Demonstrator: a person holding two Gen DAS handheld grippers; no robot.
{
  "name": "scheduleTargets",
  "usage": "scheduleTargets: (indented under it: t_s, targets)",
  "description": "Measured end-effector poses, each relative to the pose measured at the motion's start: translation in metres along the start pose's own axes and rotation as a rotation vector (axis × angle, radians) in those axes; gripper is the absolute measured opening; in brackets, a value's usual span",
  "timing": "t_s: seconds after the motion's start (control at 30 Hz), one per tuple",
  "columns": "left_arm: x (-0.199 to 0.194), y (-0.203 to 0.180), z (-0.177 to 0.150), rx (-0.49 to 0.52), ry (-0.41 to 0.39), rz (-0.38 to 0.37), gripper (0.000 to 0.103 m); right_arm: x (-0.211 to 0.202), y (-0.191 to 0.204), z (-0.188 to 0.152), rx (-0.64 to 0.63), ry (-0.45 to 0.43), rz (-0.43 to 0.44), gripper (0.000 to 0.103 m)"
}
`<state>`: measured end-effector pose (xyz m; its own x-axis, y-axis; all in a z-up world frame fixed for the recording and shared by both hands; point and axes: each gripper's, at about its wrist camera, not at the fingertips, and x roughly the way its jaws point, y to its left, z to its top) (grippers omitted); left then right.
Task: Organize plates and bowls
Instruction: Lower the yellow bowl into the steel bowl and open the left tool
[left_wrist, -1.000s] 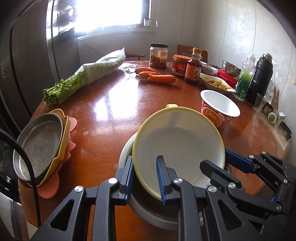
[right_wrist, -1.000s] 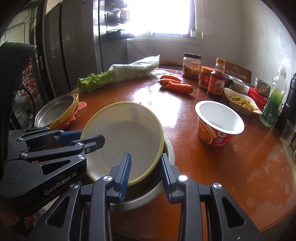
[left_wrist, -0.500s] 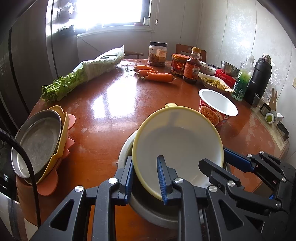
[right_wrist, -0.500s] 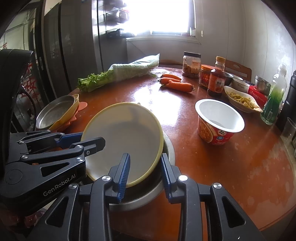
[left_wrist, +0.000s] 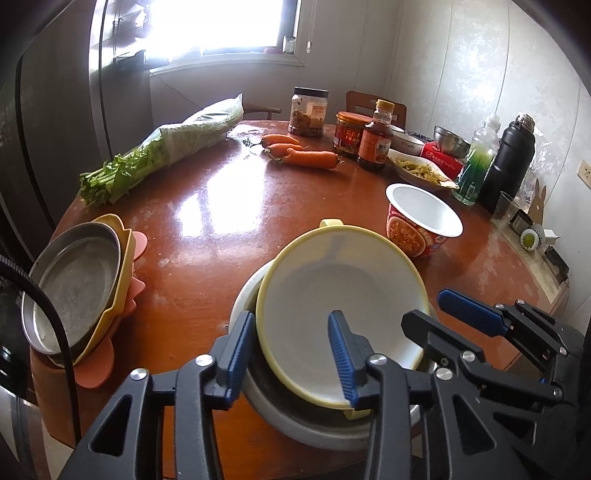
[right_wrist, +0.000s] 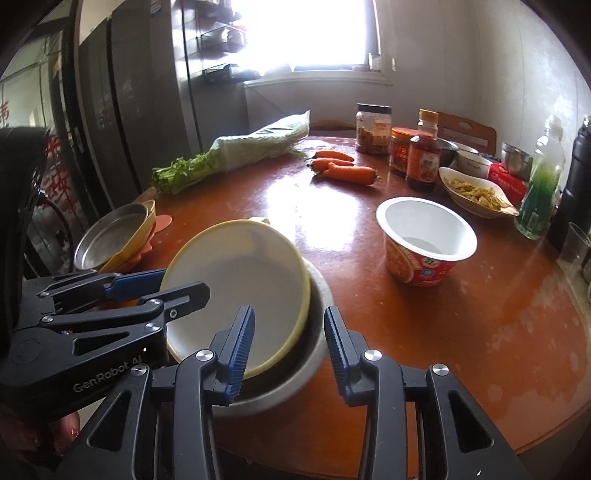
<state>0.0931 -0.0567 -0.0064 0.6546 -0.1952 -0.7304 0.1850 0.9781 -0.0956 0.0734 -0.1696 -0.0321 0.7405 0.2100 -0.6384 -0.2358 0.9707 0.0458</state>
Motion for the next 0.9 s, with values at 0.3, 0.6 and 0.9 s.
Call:
scheduleTargets:
  t_s: [0.3, 0.6, 0.9]
  targets:
    - [-0.013, -0.001, 0.006, -0.005, -0.029, 0.014, 0.051, -0.012, -0.011, 0.004, 0.038, -0.027, -0.001, 0.047]
    - [-0.025, -0.010, 0.025, 0.010, -0.060, 0.001, 0.058, -0.025, -0.025, 0.009, 0.074, -0.061, -0.014, 0.052]
    - [-0.012, -0.044, 0.062, 0.064, -0.071, -0.036, 0.058, -0.036, -0.070, 0.020, 0.154, -0.087, -0.065, 0.054]
